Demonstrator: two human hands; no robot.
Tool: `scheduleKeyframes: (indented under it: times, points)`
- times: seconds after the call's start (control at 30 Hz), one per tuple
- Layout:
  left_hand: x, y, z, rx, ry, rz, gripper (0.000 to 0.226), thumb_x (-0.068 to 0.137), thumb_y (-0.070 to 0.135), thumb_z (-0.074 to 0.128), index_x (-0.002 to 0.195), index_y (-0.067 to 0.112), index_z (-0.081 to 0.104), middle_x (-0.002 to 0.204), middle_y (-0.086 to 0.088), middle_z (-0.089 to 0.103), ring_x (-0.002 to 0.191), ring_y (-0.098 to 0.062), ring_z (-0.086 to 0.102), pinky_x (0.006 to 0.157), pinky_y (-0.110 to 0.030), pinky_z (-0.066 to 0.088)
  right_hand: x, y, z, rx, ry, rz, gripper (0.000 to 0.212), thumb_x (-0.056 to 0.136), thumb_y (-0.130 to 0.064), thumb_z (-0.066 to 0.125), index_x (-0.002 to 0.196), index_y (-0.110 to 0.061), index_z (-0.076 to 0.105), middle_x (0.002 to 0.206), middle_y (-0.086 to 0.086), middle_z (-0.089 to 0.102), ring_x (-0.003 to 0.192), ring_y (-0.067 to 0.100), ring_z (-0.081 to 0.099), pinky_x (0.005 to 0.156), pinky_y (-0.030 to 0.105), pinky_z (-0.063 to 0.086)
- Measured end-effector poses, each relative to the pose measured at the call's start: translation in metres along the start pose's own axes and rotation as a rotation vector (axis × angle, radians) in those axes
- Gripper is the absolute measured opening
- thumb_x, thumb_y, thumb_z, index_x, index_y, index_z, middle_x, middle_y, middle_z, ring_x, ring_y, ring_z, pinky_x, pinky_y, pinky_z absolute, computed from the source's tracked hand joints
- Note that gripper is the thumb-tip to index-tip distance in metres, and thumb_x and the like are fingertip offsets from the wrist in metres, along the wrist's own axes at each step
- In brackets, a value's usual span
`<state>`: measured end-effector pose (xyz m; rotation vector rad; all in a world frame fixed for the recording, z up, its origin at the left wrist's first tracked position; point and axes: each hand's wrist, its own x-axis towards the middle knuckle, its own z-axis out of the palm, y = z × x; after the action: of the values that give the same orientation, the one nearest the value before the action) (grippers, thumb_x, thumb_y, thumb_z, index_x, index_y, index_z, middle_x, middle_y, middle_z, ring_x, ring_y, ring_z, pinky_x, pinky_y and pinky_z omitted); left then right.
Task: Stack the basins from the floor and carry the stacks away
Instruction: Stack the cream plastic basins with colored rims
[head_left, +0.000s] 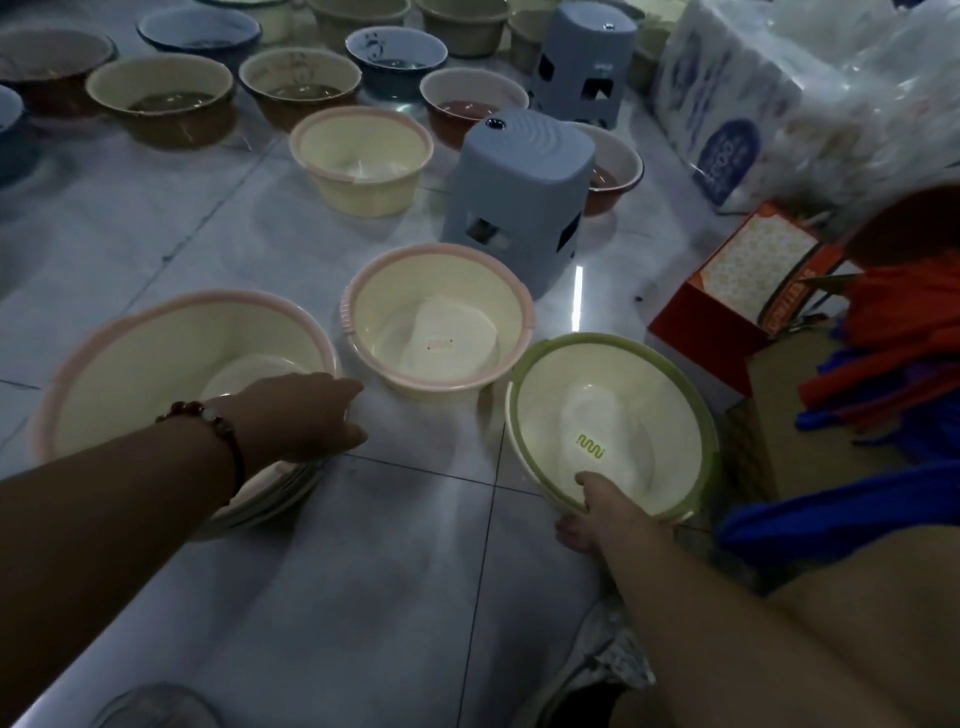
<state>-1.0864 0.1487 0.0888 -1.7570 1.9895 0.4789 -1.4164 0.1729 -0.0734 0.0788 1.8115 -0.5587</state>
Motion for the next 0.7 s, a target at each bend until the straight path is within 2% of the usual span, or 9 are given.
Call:
scheduleKeyframes:
  times: [0.1, 0.13, 0.2, 0.27, 0.33, 0.4, 0.57, 0.63, 0.7]
  points:
    - [0.004, 0.003, -0.001, -0.010, -0.015, -0.005, 0.073, 0.096, 0.057, 0.046, 0.156, 0.025, 0.021, 0.158, -0.006, 0.035, 0.142, -0.026, 0.037, 0.114, -0.039, 0.032, 0.014, 0.013, 0.002, 0.507, 0.045, -0.005, 0.051, 0.090, -0.035, 0.059, 0.135, -0.014, 0.046, 0.135, 0.009, 0.052, 0.117, 0.033, 0.055, 0.094, 0.045, 0.051]
    - [0.005, 0.004, -0.002, -0.006, -0.016, -0.005, 0.073, 0.096, 0.056, 0.046, 0.157, 0.024, 0.020, 0.158, -0.006, 0.034, 0.142, -0.027, 0.037, 0.114, -0.039, 0.033, 0.016, 0.017, 0.000, 0.583, 0.056, -0.018, 0.047, 0.090, -0.036, 0.057, 0.131, -0.014, 0.049, 0.139, 0.008, 0.052, 0.121, 0.033, 0.053, 0.090, 0.043, 0.051]
    - [0.005, 0.005, -0.002, 0.006, -0.013, -0.002, 0.074, 0.097, 0.056, 0.047, 0.157, 0.023, 0.019, 0.158, -0.007, 0.035, 0.142, -0.027, 0.037, 0.113, -0.038, 0.033, 0.018, 0.023, -0.010, 0.672, 0.051, -0.007, 0.041, 0.091, -0.039, 0.056, 0.123, -0.014, 0.055, 0.132, 0.004, 0.058, 0.110, 0.028, 0.058, 0.067, 0.033, 0.050]
    - [0.004, 0.006, -0.002, 0.011, -0.019, 0.001, 0.074, 0.097, 0.056, 0.047, 0.157, 0.023, 0.019, 0.157, -0.007, 0.036, 0.141, -0.027, 0.038, 0.113, -0.038, 0.033, 0.022, 0.022, -0.022, 0.670, 0.020, -0.023, 0.042, 0.092, -0.041, 0.056, 0.126, -0.015, 0.059, 0.114, 0.000, 0.063, 0.087, 0.019, 0.059, 0.056, 0.029, 0.041]
    - [0.001, 0.006, -0.002, 0.001, -0.028, 0.000, 0.074, 0.097, 0.055, 0.048, 0.157, 0.023, 0.020, 0.157, -0.008, 0.036, 0.141, -0.027, 0.038, 0.114, -0.039, 0.033, 0.013, 0.013, -0.029, 0.658, -0.001, -0.043, 0.041, 0.092, -0.041, 0.057, 0.124, -0.016, 0.062, 0.094, 0.000, 0.063, 0.071, 0.015, 0.056, 0.053, 0.026, 0.039]
    - [-0.003, 0.005, -0.004, -0.013, -0.030, -0.003, 0.073, 0.097, 0.055, 0.049, 0.157, 0.023, 0.020, 0.157, -0.008, 0.035, 0.142, -0.026, 0.037, 0.114, -0.038, 0.033, 0.002, 0.004, -0.031, 0.638, 0.011, -0.028, 0.032, 0.092, -0.039, 0.059, 0.115, -0.018, 0.064, 0.083, -0.001, 0.061, 0.065, 0.014, 0.054, 0.051, 0.025, 0.038]
    - [-0.015, -0.001, -0.011, -0.031, -0.025, -0.019, 0.073, 0.098, 0.054, 0.048, 0.157, 0.021, 0.020, 0.158, -0.007, 0.035, 0.143, -0.026, 0.035, 0.114, -0.036, 0.030, -0.021, -0.032, -0.036, 0.613, 0.030, -0.023, 0.034, 0.087, -0.025, 0.063, 0.120, -0.020, 0.062, 0.105, -0.002, 0.063, 0.064, 0.015, 0.055, 0.043, 0.023, 0.048]
    - [-0.021, -0.001, -0.014, -0.042, -0.020, -0.022, 0.073, 0.098, 0.054, 0.046, 0.157, 0.020, 0.020, 0.159, -0.006, 0.033, 0.144, -0.024, 0.033, 0.114, -0.035, 0.028, -0.048, -0.048, -0.043, 0.581, 0.039, -0.020, 0.020, 0.087, -0.022, 0.062, 0.107, -0.018, 0.064, 0.099, 0.001, 0.062, 0.061, 0.015, 0.055, 0.043, 0.021, 0.047]
    - [-0.028, -0.001, -0.017, -0.053, -0.016, -0.021, 0.072, 0.099, 0.053, 0.046, 0.157, 0.019, 0.020, 0.160, -0.005, 0.031, 0.145, -0.023, 0.032, 0.115, -0.033, 0.027, -0.074, -0.063, -0.052, 0.554, 0.054, -0.021, 0.008, 0.089, -0.020, 0.061, 0.090, -0.013, 0.063, 0.082, 0.003, 0.061, 0.056, 0.014, 0.053, 0.045, 0.022, 0.045]
